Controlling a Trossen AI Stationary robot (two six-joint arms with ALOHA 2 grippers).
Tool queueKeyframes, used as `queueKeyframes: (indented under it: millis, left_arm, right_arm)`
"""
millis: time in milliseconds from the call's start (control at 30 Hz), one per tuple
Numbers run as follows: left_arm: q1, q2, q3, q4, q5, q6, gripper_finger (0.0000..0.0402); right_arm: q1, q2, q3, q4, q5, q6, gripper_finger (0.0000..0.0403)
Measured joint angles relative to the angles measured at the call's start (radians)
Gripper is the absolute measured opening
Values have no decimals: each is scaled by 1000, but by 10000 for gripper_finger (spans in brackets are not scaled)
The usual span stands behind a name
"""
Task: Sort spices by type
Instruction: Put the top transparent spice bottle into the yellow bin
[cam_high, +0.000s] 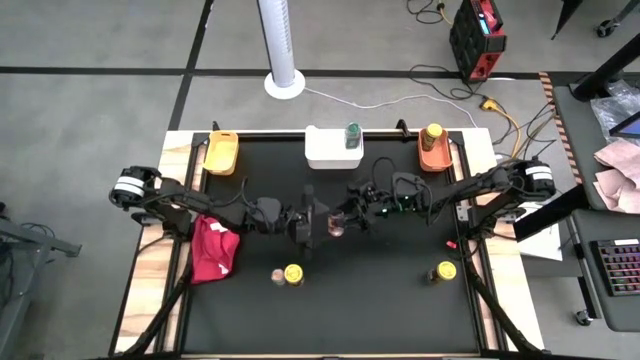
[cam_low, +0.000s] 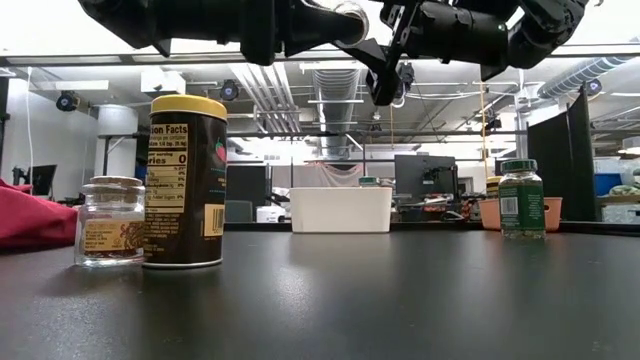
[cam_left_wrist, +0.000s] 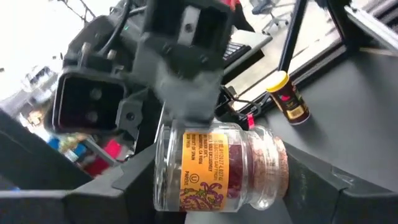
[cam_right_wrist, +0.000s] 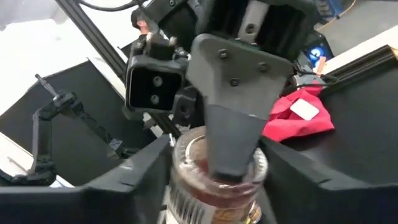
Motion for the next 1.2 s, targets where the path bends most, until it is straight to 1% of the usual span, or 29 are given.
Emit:
queueKeyframes:
  millis: [67, 133, 200, 300, 400, 467, 567, 633, 700, 800, 900, 1033, 1100, 1200]
  left_arm:
    - [1, -2, -4, 1, -1, -43, 248]
    - [2, -8, -14, -1, 1, -86, 248]
    - [0, -18, -27, -5, 3, -128, 248]
    - [0, -46, -51, -8, 17, -202, 248]
    - [0, -89, -78, -4, 21, -310, 248]
    - [4, -132, -105, -8, 22, -417, 247]
    - [17, -198, -142, -2, 25, -611, 247]
    - [28, -230, -163, 10, 24, -731, 247]
    - [35, -254, -194, 20, 31, -820, 247]
    - [51, -263, -215, 34, 69, -964, 246]
    - [65, -259, -235, 65, 132, -1073, 246]
    - [70, -222, -259, 177, 174, -1179, 246]
    - [72, -199, -261, 229, 182, -1206, 246]
    - [74, -152, -261, 296, 183, -1228, 246]
  right_arm:
    - [0, -1, 0, -1, -1, -9, 273]
    - [0, -10, 0, -23, -6, -11, 305]
    - [0, -29, 0, -65, -8, -25, 326]
    - [0, -76, 0, -169, -8, -71, 338]
    - [7, -134, 0, -308, -5, -159, 335]
    - [22, -179, 0, -393, 13, -238, 327]
    - [67, -236, 0, -511, 83, -399, 313]
    - [113, -266, 0, -560, 182, -521, 303]
    - [169, -276, 0, -557, 304, -669, 295]
    - [247, -280, 0, -542, 488, -895, 284]
    - [300, -274, 1, -491, 592, -1122, 276]
    - [317, -234, 17, -437, 610, -1280, 269]
    - [317, -200, 40, -421, 611, -1308, 266]
    - [309, -155, 73, -416, 613, -1309, 265]
